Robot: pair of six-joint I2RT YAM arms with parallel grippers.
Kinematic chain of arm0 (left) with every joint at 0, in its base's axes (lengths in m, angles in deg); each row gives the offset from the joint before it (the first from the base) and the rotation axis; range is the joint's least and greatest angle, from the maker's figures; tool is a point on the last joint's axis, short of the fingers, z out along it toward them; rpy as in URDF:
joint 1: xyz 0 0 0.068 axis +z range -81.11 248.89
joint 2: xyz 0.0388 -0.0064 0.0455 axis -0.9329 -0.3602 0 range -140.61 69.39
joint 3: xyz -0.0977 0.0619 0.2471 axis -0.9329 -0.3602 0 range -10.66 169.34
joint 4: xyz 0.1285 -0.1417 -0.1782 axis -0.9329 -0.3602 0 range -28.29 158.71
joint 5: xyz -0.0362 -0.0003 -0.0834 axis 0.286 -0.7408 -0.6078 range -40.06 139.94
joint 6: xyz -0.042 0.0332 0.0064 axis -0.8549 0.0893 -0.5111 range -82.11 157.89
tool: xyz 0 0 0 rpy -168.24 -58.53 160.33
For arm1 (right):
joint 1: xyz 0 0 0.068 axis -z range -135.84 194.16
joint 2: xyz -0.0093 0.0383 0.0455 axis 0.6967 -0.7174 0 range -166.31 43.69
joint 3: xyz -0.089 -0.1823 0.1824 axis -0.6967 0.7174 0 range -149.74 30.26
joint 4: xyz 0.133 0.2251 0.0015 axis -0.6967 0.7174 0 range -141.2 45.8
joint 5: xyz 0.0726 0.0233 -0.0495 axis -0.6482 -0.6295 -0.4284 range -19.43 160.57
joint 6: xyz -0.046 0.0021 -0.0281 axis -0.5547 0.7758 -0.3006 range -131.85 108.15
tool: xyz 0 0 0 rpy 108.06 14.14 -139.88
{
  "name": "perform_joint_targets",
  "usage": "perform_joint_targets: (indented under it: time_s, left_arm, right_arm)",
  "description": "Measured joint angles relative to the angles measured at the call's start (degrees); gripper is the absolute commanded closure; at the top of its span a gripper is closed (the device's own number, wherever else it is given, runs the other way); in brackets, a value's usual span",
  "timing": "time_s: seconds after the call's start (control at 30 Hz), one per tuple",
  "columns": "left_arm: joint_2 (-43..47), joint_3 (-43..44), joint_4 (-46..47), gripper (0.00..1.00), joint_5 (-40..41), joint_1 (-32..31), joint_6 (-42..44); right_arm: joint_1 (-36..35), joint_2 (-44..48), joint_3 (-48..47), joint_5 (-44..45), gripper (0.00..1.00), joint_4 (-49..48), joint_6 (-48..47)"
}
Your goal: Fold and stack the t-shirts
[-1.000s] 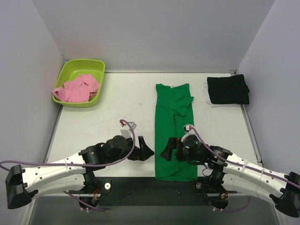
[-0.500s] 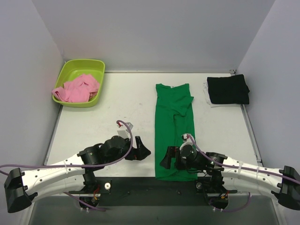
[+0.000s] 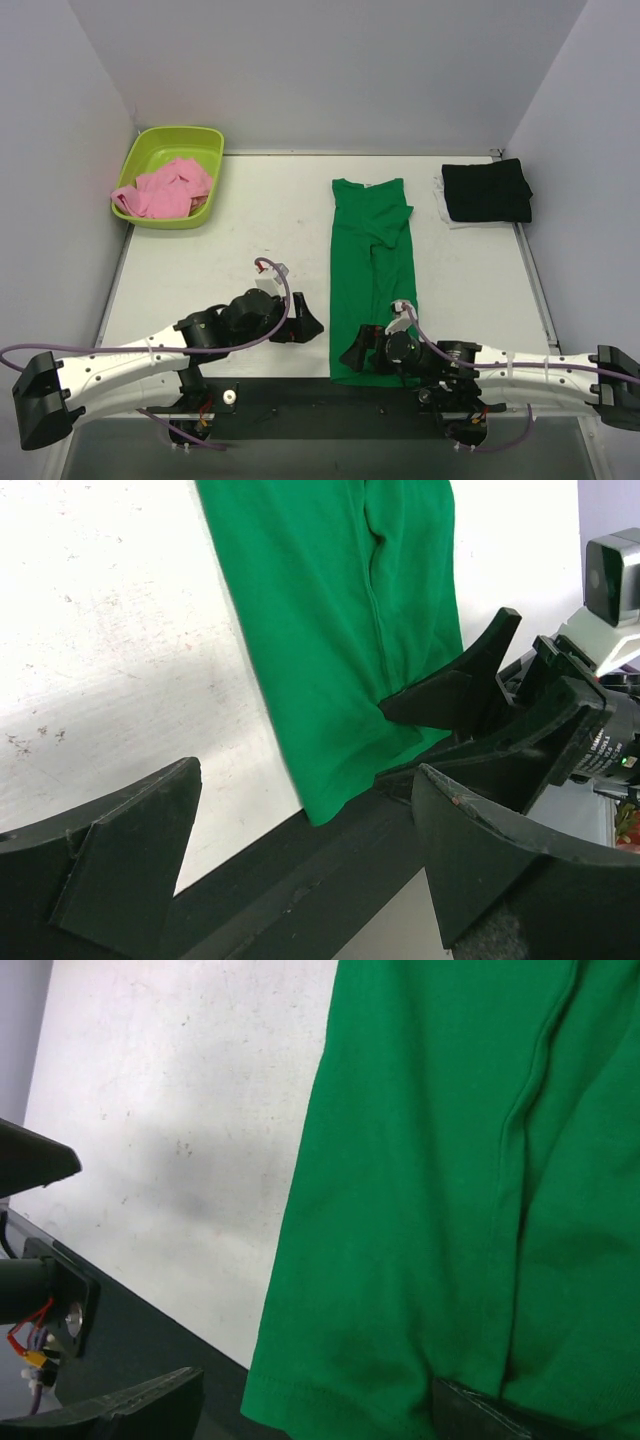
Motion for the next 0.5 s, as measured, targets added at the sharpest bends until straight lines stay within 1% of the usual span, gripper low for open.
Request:
perform_joint_targets:
  time_s: [0.1, 0.2, 0.33, 0.4, 0.5]
  left_arm:
    - [-0.63, -0.09, 0.02, 0.04, -0.22, 0.37, 0.09]
    - [-1.16, -0.04, 0.04, 0.04, -0.39, 0.79, 0.28]
    - [-1.79, 0.98, -0.57, 0.04, -0.76, 1.11, 0.98]
    - [-2.05, 2.6, -0.92, 0.04, -0.83, 1.29, 1.7]
    - [-2.82, 6.1, -1.2, 0.04, -1.07, 2.14, 2.8]
  right_arm:
    - [-1.14, -1.62, 0.83, 1.86, 0.0, -3.89, 1.31]
    - [-1.57, -3.85, -0.26, 2.8, 0.0, -4.39, 1.18]
    - [-1.81, -6.97, -6.16, 4.09, 0.0, 2.56, -2.01]
    - [-1.77, -8.37, -11.54, 5.11, 0.0, 7.39, -4.55]
    - [-0.83, -10.38, -21.2, 7.08, 0.0, 11.98, -8.68]
